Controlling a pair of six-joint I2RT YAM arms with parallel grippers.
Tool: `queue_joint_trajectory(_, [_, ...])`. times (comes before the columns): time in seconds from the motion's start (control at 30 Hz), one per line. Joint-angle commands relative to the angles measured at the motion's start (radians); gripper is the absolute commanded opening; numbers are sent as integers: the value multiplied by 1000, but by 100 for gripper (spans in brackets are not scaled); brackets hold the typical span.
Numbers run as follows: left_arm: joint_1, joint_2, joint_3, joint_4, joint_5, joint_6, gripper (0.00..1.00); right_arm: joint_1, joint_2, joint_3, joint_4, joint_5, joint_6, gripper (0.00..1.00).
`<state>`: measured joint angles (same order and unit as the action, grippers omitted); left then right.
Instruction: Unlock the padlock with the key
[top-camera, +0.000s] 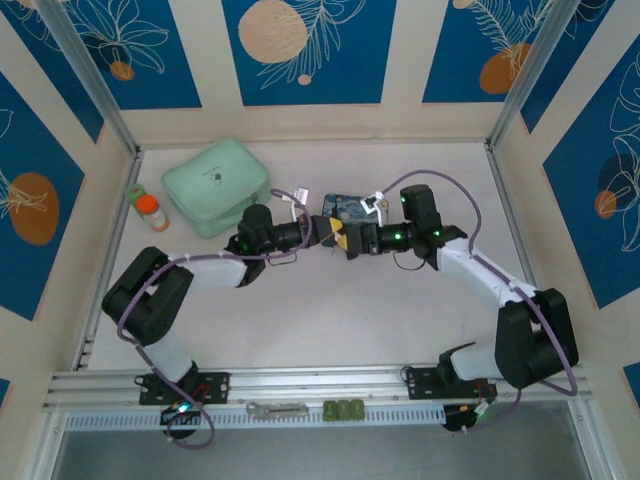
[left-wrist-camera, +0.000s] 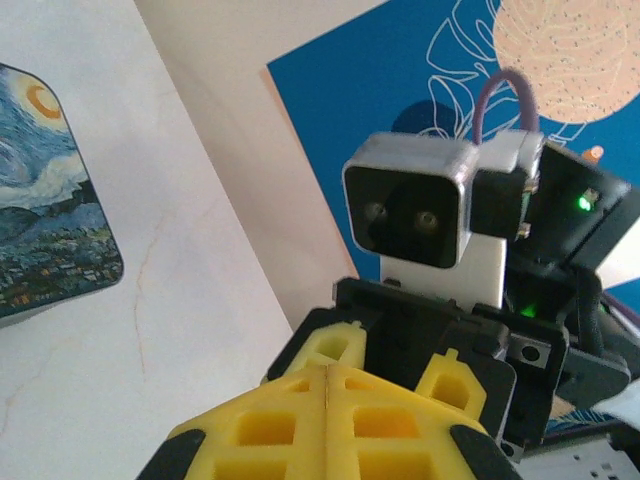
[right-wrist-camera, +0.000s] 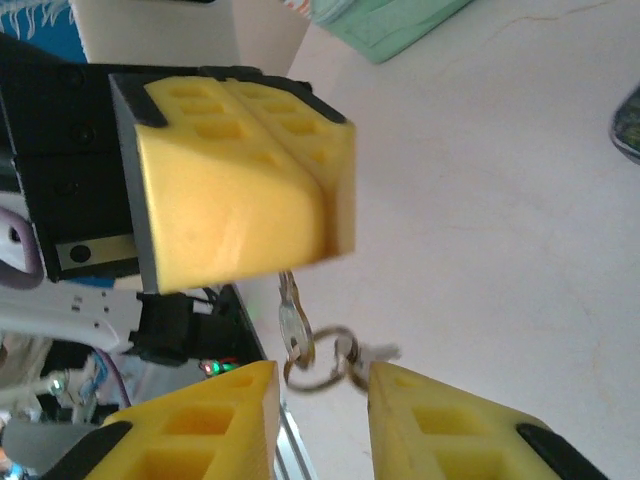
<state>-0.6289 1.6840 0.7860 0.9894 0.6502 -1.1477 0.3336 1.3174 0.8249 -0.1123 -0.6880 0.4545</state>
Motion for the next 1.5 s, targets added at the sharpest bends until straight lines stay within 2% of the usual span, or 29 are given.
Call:
queue_joint_trajectory(0.0, [-15, -28, -11, 55, -47, -7, 0, -2, -55, -53, 145, 40, 119, 30])
queue_joint_trajectory(0.37, [-38, -10, -17, 110, -62, -50, 0, 25, -29, -70, 240, 38, 146, 30])
queue_joint_trajectory(0.53, [-40, -13, -22, 117, -71, -57, 0, 28, -10, -73, 247, 18, 147, 17])
queue_joint_trajectory(0.6, [-41, -10, -24, 128, -75, -65, 0, 28, -8, -77, 248, 18, 148, 16])
queue_joint_trajectory(0.63, [-41, -8, -22, 138, -73, -71, 0, 28, -7, -80, 247, 18, 149, 13])
queue_joint_trajectory(0.7, [-43, 1, -21, 159, -71, -89, 0, 28, -5, -82, 249, 20, 147, 1])
queue_joint_trajectory(0.73, [-43, 5, -21, 166, -67, -94, 0, 26, -7, -86, 247, 24, 147, 0])
queue_joint_trajectory(0.77, [-41, 5, -25, 166, -71, -95, 8, 20, -10, -89, 243, 27, 143, 0])
queue_joint_trajectory(0.8, [-40, 5, -37, 164, -85, -88, 30, 13, -14, -90, 230, 30, 136, 0])
queue_joint_trajectory(0.87, [-30, -2, -59, 120, -107, -35, 65, -8, -29, -90, 179, 58, 116, 0])
queue_joint_trajectory(0.9, [-26, -8, -66, 52, -120, 29, 71, -21, -40, -90, 143, 80, 100, 0])
queue_joint_trajectory(1.03, [-28, 22, -57, -167, -195, 243, 66, -51, -87, -71, -39, 238, 20, 0])
queue_joint_trajectory(1.2, [-45, 121, -34, -210, -269, 315, 57, -94, -136, -74, -170, 390, -4, 0])
queue_joint_trajectory(1.47, [-121, 264, 26, -214, -372, 382, 53, -148, -194, -114, -176, 393, 12, 0])
